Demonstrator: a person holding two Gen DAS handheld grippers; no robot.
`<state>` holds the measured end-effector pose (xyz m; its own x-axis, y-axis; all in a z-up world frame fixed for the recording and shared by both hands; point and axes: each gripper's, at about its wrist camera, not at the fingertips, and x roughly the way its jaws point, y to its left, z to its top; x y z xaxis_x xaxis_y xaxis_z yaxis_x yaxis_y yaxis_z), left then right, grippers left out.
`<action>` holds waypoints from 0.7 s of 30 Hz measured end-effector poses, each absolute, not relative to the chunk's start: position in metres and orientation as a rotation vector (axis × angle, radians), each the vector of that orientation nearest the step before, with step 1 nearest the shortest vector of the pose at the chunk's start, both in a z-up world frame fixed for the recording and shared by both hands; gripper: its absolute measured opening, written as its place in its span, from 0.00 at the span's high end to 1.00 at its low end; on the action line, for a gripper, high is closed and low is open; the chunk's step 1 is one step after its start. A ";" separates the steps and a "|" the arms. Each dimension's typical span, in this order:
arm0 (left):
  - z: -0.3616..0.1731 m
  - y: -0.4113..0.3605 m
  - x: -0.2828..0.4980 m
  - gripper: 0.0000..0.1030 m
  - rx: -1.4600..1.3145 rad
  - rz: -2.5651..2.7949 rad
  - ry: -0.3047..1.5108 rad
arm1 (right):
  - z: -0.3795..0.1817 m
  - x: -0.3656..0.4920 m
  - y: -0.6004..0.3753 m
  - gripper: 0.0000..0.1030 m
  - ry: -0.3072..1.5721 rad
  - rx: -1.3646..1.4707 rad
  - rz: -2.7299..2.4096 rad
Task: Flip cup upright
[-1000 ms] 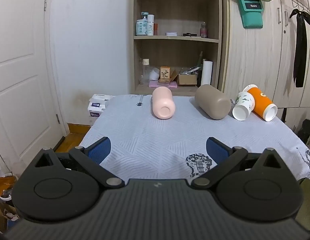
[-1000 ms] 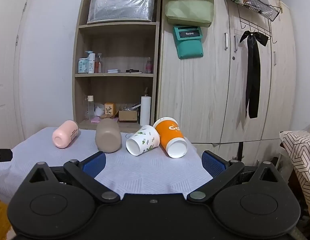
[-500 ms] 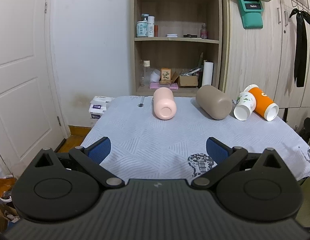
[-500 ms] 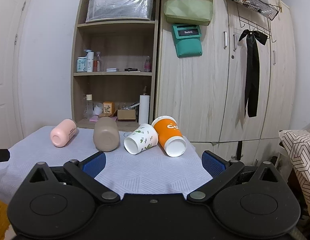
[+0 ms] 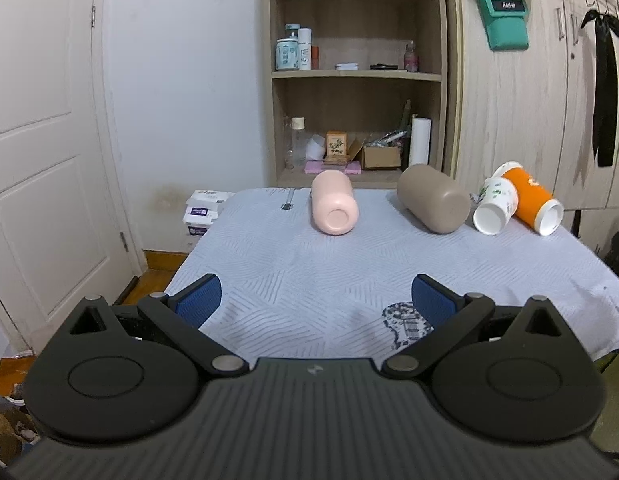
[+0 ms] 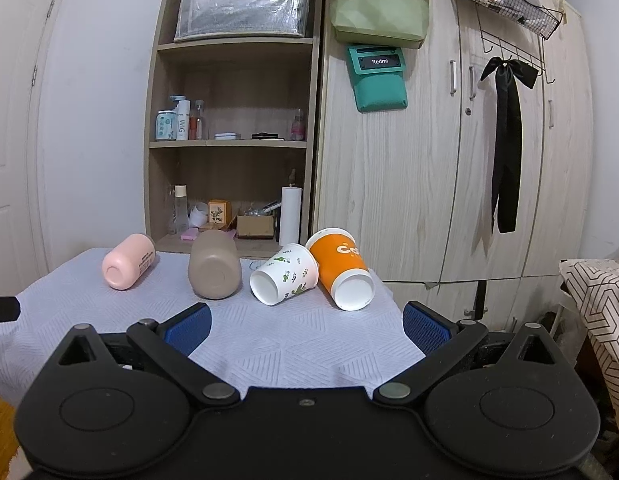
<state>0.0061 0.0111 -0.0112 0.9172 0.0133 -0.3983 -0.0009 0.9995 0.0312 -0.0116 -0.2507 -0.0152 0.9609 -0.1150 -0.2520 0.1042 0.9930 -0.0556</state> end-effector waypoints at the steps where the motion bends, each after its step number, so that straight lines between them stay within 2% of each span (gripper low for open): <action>1: -0.011 0.012 0.007 0.00 0.031 0.007 0.413 | -0.015 -0.012 -0.251 0.00 0.258 -0.043 -0.111; 21: -0.007 0.012 0.006 0.00 -0.004 -0.049 0.443 | -0.015 -0.011 -0.244 0.00 0.263 -0.081 -0.091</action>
<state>0.0059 0.0116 -0.0071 0.9025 -0.0479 -0.4280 0.0463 0.9988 -0.0143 -0.0111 -0.2442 -0.0146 0.9615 -0.1001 -0.2560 0.0789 0.9926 -0.0919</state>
